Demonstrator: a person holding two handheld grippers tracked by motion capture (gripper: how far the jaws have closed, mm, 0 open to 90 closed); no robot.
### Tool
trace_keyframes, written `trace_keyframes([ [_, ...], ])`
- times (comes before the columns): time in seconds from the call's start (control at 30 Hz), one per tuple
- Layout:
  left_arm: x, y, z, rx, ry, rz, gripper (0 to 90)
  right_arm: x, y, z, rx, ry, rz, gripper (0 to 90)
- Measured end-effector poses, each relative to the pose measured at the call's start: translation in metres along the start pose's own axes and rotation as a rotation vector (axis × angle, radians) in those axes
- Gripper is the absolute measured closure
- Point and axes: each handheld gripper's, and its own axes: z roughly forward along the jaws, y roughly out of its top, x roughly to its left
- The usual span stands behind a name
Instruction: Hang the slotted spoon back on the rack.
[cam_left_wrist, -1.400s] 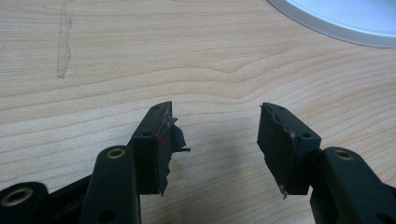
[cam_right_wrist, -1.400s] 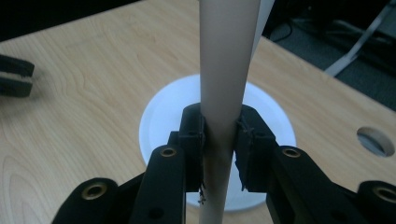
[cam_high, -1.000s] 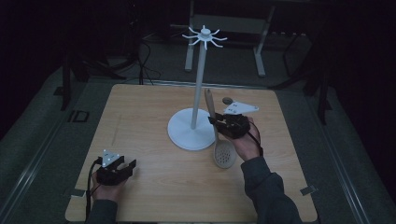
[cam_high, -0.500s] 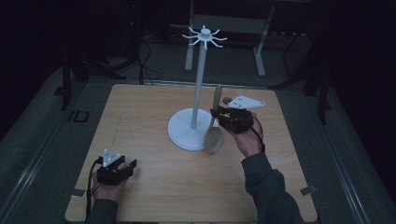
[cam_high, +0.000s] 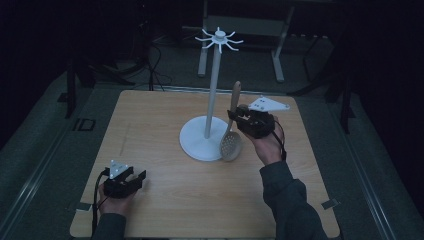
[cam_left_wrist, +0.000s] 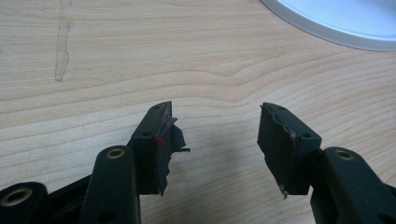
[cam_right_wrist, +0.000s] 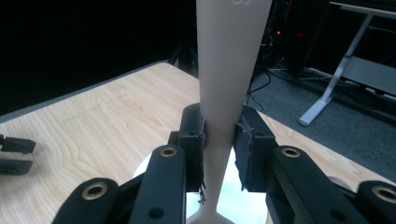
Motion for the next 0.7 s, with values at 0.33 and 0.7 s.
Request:
trace_keyframes([
  [0.33, 0.000, 0.000, 0.000, -0.003, 0.001, -0.003, 45.8, -0.001, 0.008, -0.003, -0.029, -0.004, 0.014, 74.3],
  [0.7, 0.000, 0.000, 0.000, -0.004, 0.000, -0.004, 45.8, -0.001, 0.017, -0.005, -0.055, -0.030, 0.040, 74.3],
])
